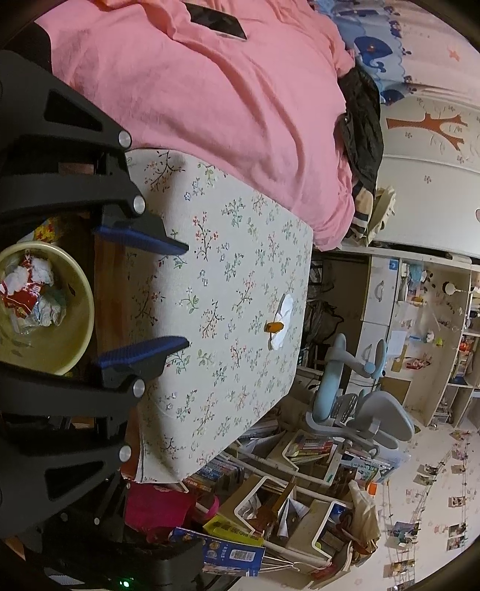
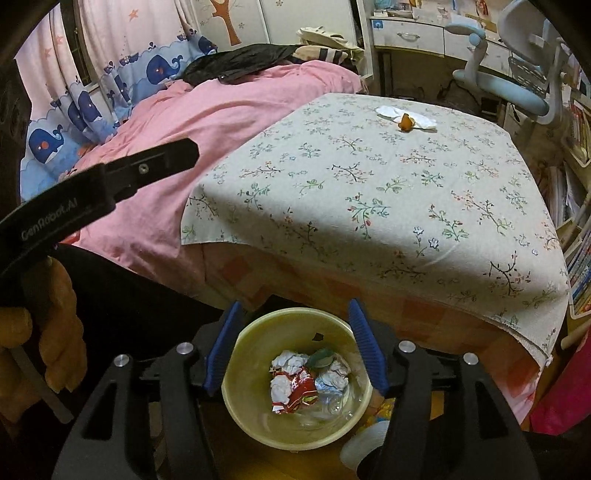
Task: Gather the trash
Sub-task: 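Move both open tools up toward the white cloth and small orange piece, then grasp the white cloth with the right tool while the left tool grasps the orange piece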
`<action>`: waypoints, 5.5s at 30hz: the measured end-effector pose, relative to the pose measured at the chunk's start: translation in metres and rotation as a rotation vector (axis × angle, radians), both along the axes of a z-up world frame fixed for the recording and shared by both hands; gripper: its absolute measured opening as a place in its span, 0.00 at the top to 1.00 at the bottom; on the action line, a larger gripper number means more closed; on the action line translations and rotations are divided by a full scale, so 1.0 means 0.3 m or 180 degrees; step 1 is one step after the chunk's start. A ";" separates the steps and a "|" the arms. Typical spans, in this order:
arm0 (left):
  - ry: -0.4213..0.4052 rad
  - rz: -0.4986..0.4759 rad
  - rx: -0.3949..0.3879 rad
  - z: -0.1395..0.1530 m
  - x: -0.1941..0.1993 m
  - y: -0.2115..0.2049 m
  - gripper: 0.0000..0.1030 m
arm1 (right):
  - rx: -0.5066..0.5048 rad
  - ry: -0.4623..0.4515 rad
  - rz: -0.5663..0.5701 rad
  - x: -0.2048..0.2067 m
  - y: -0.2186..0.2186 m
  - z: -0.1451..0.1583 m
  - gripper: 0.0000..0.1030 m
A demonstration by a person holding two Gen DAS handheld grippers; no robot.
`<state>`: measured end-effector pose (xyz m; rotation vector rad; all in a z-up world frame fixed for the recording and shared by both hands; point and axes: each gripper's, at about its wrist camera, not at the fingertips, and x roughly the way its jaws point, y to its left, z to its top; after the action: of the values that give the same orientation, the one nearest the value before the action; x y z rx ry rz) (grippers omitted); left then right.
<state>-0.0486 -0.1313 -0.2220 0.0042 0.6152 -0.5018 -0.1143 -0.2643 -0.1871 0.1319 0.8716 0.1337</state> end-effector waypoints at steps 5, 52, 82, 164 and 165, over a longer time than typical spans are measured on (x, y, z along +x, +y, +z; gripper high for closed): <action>-0.0032 0.0104 0.0041 -0.003 0.002 0.002 0.38 | -0.0039 -0.0056 -0.0038 -0.003 0.000 0.006 0.32; -0.0097 0.0380 0.0133 -0.018 0.028 0.048 0.07 | -0.0192 -0.0526 -0.0818 -0.047 -0.112 0.081 0.09; -0.0143 0.0379 0.0283 -0.018 0.018 0.017 0.07 | -0.0261 -0.0804 -0.0948 -0.069 -0.126 0.121 0.07; 0.0211 -0.0185 0.0378 -0.070 0.724 -0.454 0.07 | -0.0262 0.0075 -0.0559 1.032 -0.511 0.077 0.07; 0.0238 -0.0213 0.0355 -0.080 0.747 -0.476 0.07 | -0.0214 0.0136 -0.0544 1.068 -0.523 0.060 0.07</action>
<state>0.1756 -0.2740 -0.2459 0.1123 0.7175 -0.5339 0.2060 -0.4212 -0.1690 0.1463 0.9025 -0.0583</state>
